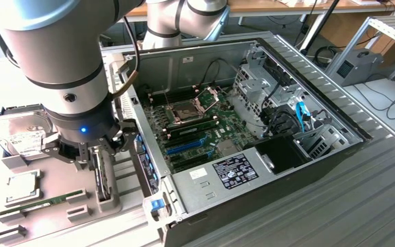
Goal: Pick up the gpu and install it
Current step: 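Pick up the gpu and move the gpu toward the slot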
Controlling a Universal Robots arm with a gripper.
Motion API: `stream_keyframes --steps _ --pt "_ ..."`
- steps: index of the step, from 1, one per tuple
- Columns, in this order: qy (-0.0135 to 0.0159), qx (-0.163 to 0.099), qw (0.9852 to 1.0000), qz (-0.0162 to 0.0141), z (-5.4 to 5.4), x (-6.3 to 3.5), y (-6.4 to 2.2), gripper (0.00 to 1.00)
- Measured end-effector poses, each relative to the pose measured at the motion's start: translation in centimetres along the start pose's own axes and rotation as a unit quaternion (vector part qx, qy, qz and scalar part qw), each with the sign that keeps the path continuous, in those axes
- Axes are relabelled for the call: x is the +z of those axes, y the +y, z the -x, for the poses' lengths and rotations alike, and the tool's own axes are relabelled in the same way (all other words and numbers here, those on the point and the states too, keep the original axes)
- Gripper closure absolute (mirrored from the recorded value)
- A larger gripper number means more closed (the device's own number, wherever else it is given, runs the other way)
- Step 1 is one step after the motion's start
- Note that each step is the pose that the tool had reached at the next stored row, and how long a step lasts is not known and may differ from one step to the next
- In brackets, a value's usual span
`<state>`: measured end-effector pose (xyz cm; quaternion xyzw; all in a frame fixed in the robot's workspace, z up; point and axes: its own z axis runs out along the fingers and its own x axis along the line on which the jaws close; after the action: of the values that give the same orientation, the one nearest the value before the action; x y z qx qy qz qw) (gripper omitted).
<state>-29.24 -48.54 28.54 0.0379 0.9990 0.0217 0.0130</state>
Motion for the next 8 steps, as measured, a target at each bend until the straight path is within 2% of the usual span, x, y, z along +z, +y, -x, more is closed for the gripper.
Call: stream_keyframes --steps 8 --pt "0.0000 0.000 1.0000 0.0000 -0.03 0.16 0.21 0.58"
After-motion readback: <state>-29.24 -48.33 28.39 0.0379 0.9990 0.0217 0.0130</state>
